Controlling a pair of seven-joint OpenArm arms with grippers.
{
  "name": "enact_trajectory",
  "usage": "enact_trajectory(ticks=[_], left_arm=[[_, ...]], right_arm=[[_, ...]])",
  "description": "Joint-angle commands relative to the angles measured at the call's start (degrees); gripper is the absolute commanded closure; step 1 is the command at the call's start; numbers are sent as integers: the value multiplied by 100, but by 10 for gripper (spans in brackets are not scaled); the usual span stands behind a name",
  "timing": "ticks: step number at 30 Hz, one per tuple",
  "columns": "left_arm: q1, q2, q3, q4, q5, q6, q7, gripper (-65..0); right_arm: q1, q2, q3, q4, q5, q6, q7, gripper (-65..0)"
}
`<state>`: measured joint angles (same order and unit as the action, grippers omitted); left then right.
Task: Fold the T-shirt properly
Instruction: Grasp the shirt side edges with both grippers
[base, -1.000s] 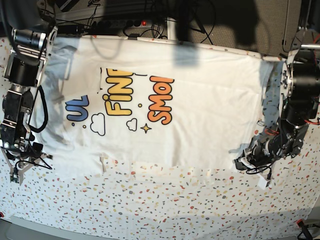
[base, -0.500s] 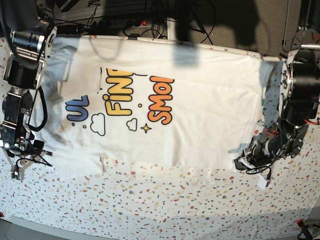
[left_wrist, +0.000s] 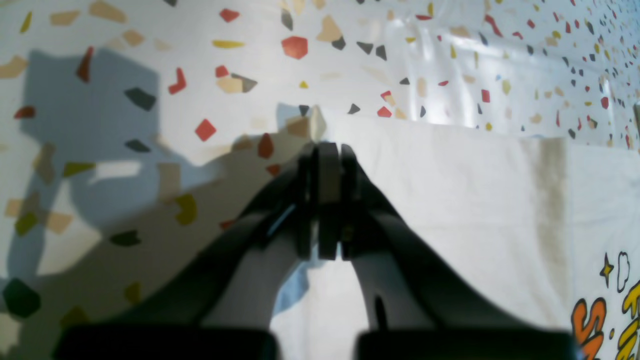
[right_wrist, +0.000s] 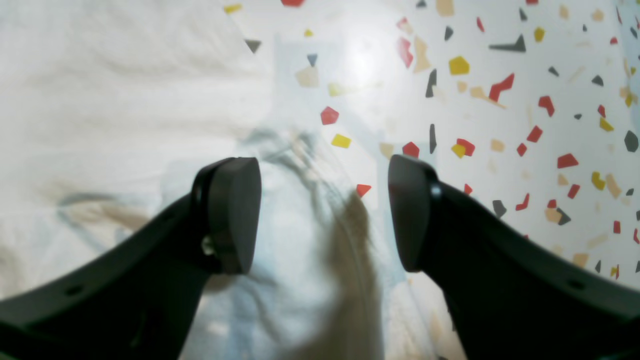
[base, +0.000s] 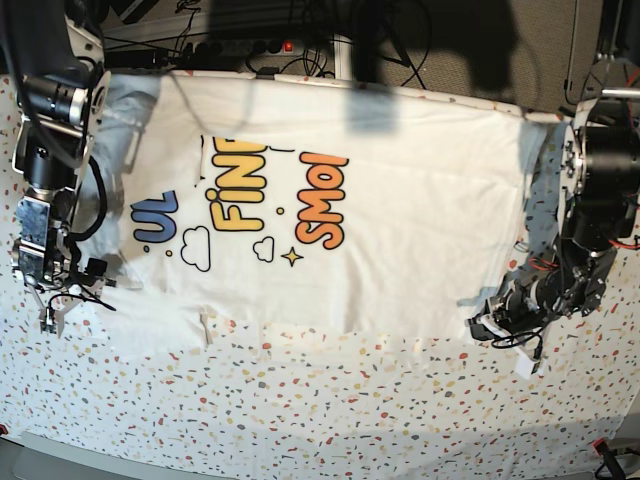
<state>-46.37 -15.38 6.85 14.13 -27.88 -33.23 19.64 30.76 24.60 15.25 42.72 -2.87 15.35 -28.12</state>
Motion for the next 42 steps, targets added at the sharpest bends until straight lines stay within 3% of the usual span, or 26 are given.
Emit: enact_trajectory(ticks=[1, 5, 12, 23, 25, 26, 30, 32, 37, 42], left_arm=[[-205, -52, -11, 74, -68, -68, -133, 0], [-205, -50, -13, 74, -66, -68, -129, 0], [-205, -50, -13, 74, -66, -68, -131, 0], [-205, -52, -13, 74, -63, -68, -131, 0], [-208, -52, -13, 74, -63, -68, -131, 0], [-205, -52, -11, 74, -63, -68, -129, 0], [-205, -52, -13, 74, -63, -68, -129, 0], [-205, -52, -11, 74, -63, -68, -129, 0], [-205, -52, -13, 74, -63, -68, -131, 0], [-205, -50, -13, 74, -63, -68, -129, 0]], right_arm=[[192, 111, 13, 94, 4, 116, 109, -399], [192, 109, 13, 92, 7, 535, 61, -398], [190, 109, 13, 85, 107, 570, -2, -384], [177, 111, 13, 87, 286, 721, -260, 0], [177, 116, 13, 87, 284, 723, -247, -6], [179, 133, 11, 87, 284, 758, -199, -46], [177, 374, 11, 87, 85, 1414, 236, -294], [177, 546, 11, 87, 142, 1464, 474, -373], [184, 898, 13, 87, 702, 1451, 841, -394], [192, 1019, 13, 87, 1043, 1453, 293, -394]])
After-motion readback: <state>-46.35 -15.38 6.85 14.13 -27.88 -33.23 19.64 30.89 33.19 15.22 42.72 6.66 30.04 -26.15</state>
